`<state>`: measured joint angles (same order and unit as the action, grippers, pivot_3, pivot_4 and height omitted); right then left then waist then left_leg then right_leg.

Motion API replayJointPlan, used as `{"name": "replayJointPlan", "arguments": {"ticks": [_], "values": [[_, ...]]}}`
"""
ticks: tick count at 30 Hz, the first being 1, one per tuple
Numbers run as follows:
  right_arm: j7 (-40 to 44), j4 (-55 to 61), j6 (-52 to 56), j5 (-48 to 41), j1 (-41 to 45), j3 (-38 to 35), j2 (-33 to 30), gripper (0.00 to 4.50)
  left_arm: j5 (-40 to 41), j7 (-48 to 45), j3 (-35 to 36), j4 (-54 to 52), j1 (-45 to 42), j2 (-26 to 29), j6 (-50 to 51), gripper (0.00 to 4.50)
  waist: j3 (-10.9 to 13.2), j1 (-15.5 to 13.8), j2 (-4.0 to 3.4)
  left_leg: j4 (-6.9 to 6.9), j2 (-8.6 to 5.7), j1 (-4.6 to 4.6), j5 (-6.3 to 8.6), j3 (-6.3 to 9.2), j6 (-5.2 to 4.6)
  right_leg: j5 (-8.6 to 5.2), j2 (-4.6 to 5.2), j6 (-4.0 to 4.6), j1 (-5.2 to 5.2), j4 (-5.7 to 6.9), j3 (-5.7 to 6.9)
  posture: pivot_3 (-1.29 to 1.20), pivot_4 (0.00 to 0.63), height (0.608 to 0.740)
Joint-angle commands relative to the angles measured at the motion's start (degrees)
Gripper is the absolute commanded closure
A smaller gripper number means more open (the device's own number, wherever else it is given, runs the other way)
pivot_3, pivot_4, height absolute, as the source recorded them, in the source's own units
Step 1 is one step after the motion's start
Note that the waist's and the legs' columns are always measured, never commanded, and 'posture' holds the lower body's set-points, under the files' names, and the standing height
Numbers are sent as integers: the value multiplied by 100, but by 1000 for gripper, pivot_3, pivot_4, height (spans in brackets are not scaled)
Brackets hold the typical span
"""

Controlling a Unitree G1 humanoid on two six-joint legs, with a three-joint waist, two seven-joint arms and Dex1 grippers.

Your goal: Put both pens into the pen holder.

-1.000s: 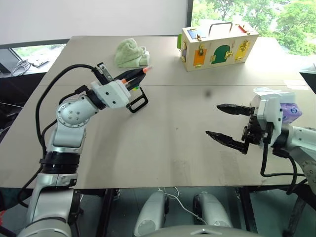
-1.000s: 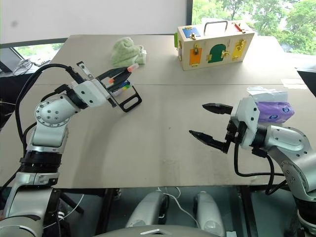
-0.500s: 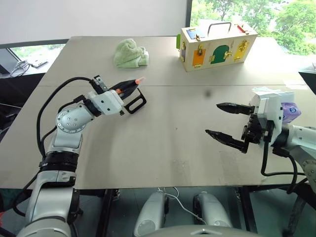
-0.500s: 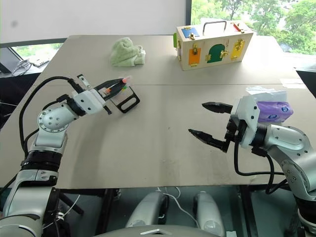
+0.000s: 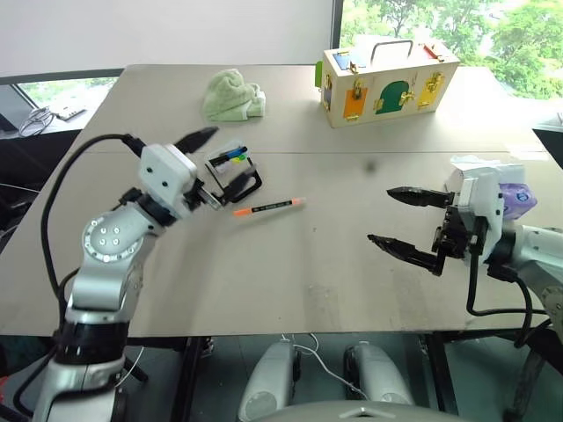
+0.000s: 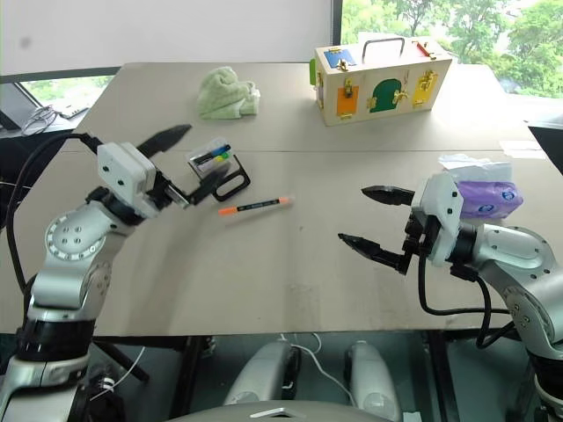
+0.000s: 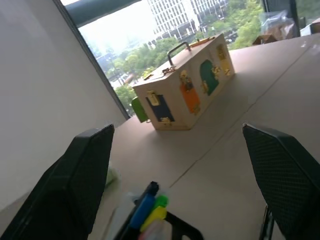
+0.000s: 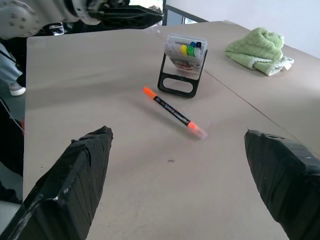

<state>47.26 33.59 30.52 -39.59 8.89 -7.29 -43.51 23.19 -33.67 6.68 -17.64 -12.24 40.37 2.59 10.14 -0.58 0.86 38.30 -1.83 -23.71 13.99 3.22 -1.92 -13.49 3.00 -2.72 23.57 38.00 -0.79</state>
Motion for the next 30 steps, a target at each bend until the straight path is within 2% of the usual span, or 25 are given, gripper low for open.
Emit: {"name": "replayJointPlan", "arguments": {"ticks": [1, 2, 5, 8, 10, 12, 15, 20, 23, 26, 30], "values": [[29, 69, -138, 24, -1, -29, 62, 0, -308, 45, -290, -772, 338, 146, 680, 238, 0, 0, -1, 0, 2, 2, 0, -1, 0, 0, -6, 1, -1, 0, -2, 0, 150, 740], [36, 60, -152, 50, -6, 7, 83, 0, -540, 148, -544, -869, 316, 174, 1071, 238, -1, -6, -1, 0, 2, 4, 0, -2, 0, 0, -8, 1, -1, 1, -3, 0, 150, 740], [18, 70, -184, 133, -23, 56, 123, 0, -716, 352, -1503, -952, -858, 53, 3129, 238, 1, -78, 1, 9, -3, 6, -2, 11, -2, -1, -37, 0, -17, 0, 11, 0, 150, 740], [-31, 122, -181, 126, -69, -3, 125, 0, -311, 132, -2063, -595, -2191, -38, 5450, 238, 1, -71, 9, 28, -5, 1, -1, 18, -2, 0, -46, -3, -26, -1, 39, 0, 150, 740], [-53, 162, -195, 135, -132, -44, 112, 0, -262, -272, -2676, -59, -3176, 45, 6534, 238, 2, -13, 11, 28, -7, 1, -1, 14, -3, 0, -45, -6, -25, -2, 34, 0, 150, 740], [-99, 220, -207, 156, -200, -80, 109, 0, -223, -857, -3232, 498, -3861, 111, 6817, 238, 1, 36, 9, 21, -10, 3, -1, 13, -3, -1, -48, -7, -23, 0, 34, 0, 150, 740], [-208, 343, -211, 173, -303, -133, 133, 0, -428, -1641, -4002, 1507, -4648, 84, 6663, 238, 1, 146, 7, 7, -5, 6, -2, 7, 0, -2, -53, -4, -13, 3, 23, 0, 150, 740], [-495, 662, -220, 223, -638, -276, 202, 0, -1206, -3086, -5255, 3381, -5388, -173, 5406, 238, 2, 144, 6, 1, 0, -1, -3, -5, 2, -2, -60, -2, 2, 4, 9, 0, 150, 740], [-569, 870, -211, 194, -849, -327, 209, 0, -1723, -3516, -5621, 4050, -5427, -337, 4742, 1096, 1, 126, 7, 4, 1, -1, -2, -14, -1, -2, -57, -3, 1, 1, 2, 0, 150, 740], [-323, 1037, -134, -25, -1110, -418, 40, 0, -2003, -3756, -5588, 4335, -5399, -474, 4502, 2647, -1, 133, 5, 5, 0, 0, -1, -20, -3, -2, -52, -4, 0, -1, -5, 0, 150, 740], [24, 953, -294, 65, -1258, -489, -228, 0, -2290, -3886, -5367, 4501, -5350, -603, 4403, 4448, -2, 156, 4, 5, 4, 1, 4, -24, -9, -2, -54, -5, 0, 0, -8, 0, 150, 740]]}}
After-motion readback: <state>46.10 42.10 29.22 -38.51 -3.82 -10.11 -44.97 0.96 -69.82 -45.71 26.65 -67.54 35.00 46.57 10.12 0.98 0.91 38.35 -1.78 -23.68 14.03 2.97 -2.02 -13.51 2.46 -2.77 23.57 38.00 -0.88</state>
